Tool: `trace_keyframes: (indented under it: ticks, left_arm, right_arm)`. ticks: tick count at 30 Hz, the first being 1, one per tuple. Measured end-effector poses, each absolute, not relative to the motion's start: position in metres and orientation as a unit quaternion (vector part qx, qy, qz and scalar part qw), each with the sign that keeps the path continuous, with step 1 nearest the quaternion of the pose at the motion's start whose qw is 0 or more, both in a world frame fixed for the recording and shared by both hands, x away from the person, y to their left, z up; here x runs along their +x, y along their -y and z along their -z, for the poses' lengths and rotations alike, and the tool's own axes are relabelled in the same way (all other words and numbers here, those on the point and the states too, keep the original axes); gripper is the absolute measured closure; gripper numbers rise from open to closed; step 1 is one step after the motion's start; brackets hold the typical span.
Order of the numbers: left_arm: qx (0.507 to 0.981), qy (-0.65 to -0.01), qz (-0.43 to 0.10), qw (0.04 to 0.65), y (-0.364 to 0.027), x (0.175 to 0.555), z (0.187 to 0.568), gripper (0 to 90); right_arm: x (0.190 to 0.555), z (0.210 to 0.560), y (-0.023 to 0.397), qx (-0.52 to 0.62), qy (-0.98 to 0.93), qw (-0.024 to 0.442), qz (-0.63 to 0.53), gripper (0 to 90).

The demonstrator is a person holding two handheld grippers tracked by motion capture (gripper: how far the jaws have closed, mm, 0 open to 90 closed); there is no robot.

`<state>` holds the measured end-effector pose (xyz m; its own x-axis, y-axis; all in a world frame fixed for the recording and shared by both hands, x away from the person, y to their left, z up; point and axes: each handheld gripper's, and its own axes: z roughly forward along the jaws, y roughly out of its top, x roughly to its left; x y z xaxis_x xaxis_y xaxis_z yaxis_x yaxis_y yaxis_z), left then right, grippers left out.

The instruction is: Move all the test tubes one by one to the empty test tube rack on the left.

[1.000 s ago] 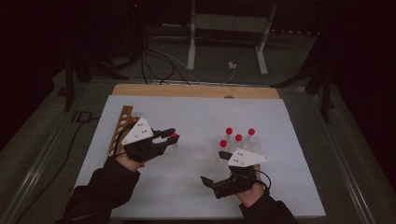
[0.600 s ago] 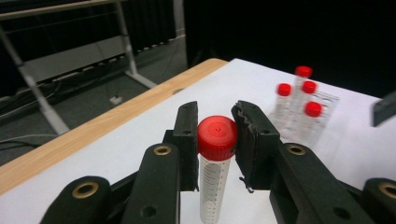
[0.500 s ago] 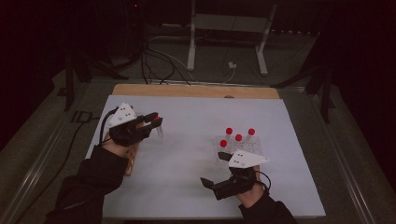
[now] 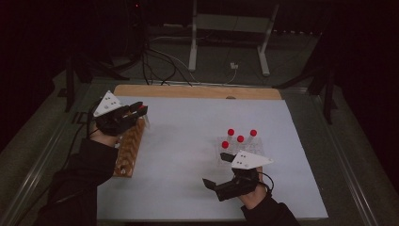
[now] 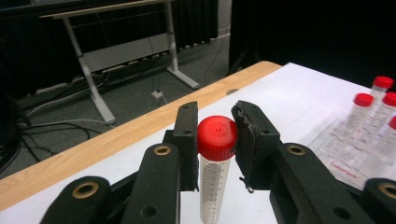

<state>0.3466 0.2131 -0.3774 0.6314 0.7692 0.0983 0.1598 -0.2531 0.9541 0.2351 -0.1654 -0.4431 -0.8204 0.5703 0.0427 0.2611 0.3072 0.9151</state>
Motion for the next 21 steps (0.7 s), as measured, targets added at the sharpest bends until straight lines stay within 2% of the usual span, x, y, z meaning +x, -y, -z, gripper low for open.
trace_keyframes:
  ticks: [21]
  left_arm:
    - [0.682, -0.389, -0.337, 0.520, -0.258, 0.378, 0.373, 72.3]
  right_arm:
    - [0.234, 0.444, 0.166, 0.257, -0.796, 0.144, -0.529, 0.1]
